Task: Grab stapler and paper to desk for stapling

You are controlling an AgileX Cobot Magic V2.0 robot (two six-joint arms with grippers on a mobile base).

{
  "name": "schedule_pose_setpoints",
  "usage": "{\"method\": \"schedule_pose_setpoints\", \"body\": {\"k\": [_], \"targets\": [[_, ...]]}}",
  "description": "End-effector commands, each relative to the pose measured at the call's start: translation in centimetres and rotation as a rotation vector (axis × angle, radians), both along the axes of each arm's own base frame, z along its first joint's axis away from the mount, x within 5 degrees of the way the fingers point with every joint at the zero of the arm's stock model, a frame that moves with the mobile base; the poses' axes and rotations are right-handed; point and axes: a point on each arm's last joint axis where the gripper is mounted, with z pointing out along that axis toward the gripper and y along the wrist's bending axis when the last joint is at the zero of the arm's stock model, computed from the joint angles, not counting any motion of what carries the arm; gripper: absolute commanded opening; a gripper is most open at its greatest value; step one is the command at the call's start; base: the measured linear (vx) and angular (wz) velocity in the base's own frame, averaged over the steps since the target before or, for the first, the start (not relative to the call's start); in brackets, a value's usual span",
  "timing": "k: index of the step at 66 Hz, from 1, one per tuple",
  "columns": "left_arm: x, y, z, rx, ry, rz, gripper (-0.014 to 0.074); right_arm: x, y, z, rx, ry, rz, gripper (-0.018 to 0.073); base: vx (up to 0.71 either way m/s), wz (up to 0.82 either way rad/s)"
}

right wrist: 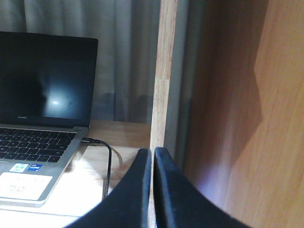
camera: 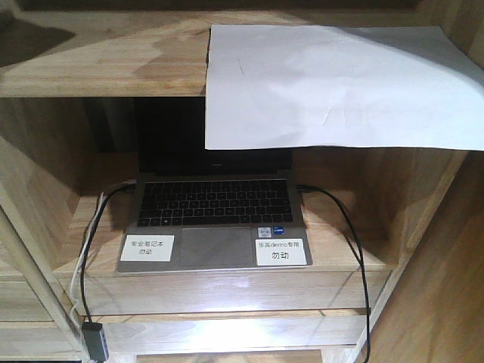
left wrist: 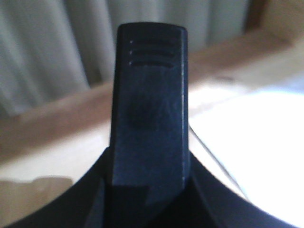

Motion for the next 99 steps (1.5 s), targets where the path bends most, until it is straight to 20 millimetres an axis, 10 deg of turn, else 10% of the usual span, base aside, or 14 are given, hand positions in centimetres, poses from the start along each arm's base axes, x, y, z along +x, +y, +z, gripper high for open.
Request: {"method": "schedule_pose_setpoints", "body": {"k": [1, 62, 82, 99], "targets": [[-2.8, 0.8, 1.5, -0.062, -0.145, -0.026, -0.0008, -0.1, 0.1, 0.6, -0.006, -0.085, 0.004, -0.0009, 0.00, 0.00], [-19.8, 7.2, -16.6, -0.134, -0.249, -0.011, -0.0006, -0.1, 0.1, 0.6, -0.006, -0.085, 0.004, -0.0009, 0.00, 0.00], [-22.1, 8.0, -23.2, -0.152, -0.264, -0.008, -0.0006, -0.1, 0.1, 0.6, -0.006, -0.085, 0.004, -0.0009, 0.00, 0.00], [-22.8, 8.3, -25.0, -0.182, -0.281, 0.001, -0.0006, -0.1, 0.1, 0.6, -0.006, -0.084, 0.004, -0.0009, 0.00, 0.00]]}}
